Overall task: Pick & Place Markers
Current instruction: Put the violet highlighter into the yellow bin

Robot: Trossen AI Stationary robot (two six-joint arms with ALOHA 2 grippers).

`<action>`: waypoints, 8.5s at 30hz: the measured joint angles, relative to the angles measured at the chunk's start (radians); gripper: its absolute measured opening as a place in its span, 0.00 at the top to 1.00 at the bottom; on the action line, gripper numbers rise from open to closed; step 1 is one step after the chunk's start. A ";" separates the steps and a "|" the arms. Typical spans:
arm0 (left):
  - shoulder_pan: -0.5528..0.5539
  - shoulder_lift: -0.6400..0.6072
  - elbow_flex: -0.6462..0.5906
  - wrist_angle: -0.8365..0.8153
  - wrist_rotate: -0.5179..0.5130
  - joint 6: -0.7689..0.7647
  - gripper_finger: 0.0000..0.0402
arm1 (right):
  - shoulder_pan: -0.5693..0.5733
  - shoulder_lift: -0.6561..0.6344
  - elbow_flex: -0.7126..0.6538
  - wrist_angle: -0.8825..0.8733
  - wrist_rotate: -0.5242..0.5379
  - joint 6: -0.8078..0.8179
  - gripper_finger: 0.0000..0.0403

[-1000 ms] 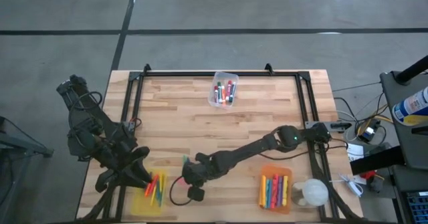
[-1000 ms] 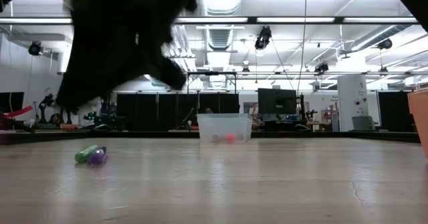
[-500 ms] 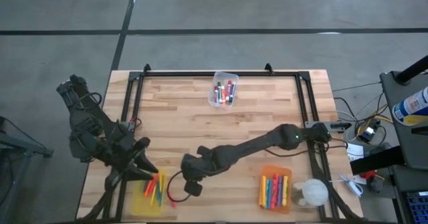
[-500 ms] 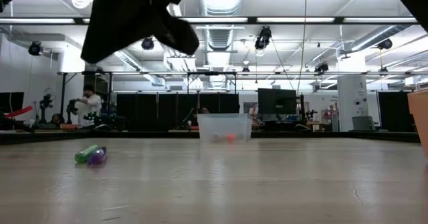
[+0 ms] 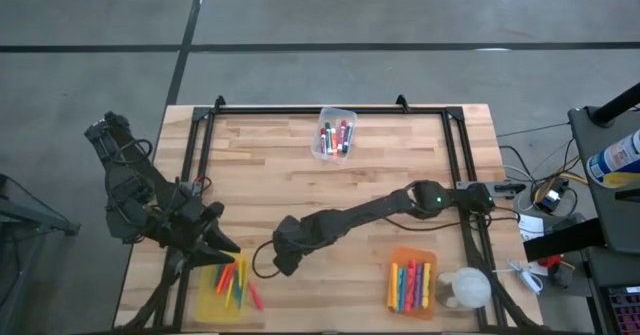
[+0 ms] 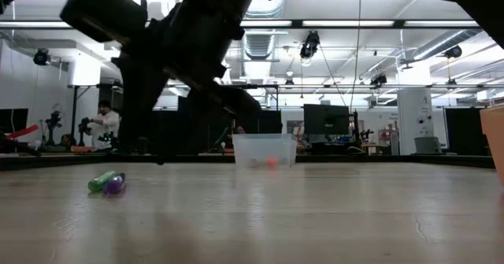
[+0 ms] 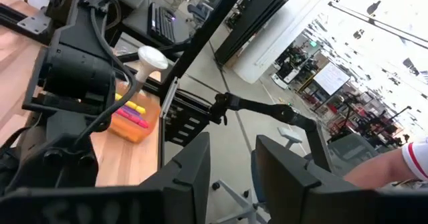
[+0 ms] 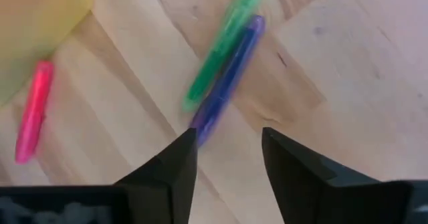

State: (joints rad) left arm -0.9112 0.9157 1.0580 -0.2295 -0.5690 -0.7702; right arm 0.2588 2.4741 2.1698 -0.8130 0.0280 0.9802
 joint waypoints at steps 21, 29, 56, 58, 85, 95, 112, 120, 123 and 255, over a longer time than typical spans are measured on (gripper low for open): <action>0.000 0.000 0.000 -0.057 0.002 -0.052 0.72 | 0.002 -0.001 -0.114 0.169 0.084 -0.056 0.68; 0.000 0.000 0.000 -0.056 0.002 -0.053 0.72 | -0.013 -0.002 -0.040 -0.021 0.100 -0.048 0.72; 0.000 0.000 0.000 -0.060 0.009 -0.052 0.72 | -0.017 0.079 0.034 0.094 0.053 0.075 0.49; 0.000 0.000 0.000 -0.060 0.010 -0.052 0.72 | -0.017 0.079 0.027 0.091 0.065 0.069 0.49; 0.000 -0.001 0.000 -0.061 0.031 -0.052 0.72 | -0.030 0.074 -0.039 0.019 0.096 -0.416 0.87; 0.000 0.000 0.000 -0.061 0.029 -0.035 0.72 | -0.086 0.063 0.035 -0.092 0.088 -0.522 0.92; 0.000 -0.025 0.000 -0.062 -0.236 0.331 0.72 | -0.046 -0.125 0.183 -0.250 0.184 -0.516 0.92; 0.000 -0.064 0.000 -0.062 -0.317 0.572 0.72 | 0.018 -0.288 0.185 -0.210 0.334 -0.570 0.92; 0.000 -0.069 0.000 -0.062 -0.346 0.587 0.72 | 0.031 -0.338 0.187 -0.153 0.357 -0.620 0.92; 0.012 0.367 -0.138 -0.638 0.555 -1.168 0.92 | 0.001 -0.359 0.033 -0.014 0.496 -0.804 0.41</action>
State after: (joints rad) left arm -0.8993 1.2830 0.9203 -0.8679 -0.0136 -1.9386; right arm 0.2596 2.1153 2.2024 -0.8272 0.5240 0.1766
